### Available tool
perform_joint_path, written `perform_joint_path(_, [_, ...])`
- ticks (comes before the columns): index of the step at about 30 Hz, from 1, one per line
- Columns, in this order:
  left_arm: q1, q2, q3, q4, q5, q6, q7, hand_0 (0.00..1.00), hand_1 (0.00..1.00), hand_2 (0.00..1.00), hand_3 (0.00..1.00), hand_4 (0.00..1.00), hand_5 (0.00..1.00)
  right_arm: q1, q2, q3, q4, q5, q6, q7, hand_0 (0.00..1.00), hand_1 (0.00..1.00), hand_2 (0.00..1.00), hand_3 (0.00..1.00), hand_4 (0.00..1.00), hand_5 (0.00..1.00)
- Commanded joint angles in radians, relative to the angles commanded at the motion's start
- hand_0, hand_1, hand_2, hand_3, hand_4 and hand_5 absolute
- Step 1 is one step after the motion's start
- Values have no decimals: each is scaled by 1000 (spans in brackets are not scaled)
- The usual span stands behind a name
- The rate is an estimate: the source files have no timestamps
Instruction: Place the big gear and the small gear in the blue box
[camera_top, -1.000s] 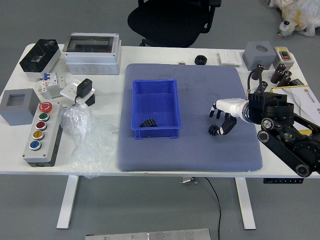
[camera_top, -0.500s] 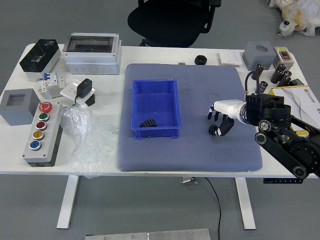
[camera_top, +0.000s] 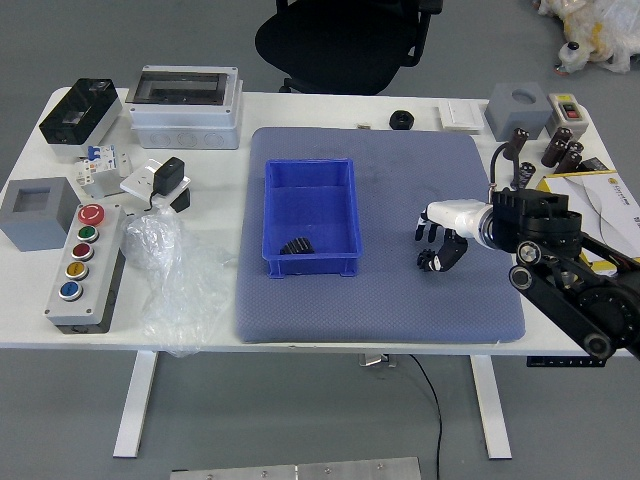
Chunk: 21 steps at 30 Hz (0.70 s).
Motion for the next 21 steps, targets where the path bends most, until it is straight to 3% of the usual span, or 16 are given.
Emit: perform_joint_path(21, [-2, -6, 5, 0, -1, 0, -2, 857, 827, 825, 773, 594, 372, -26, 15, 12, -6, -19, -16, 4, 528, 549, 675, 689, 728, 123])
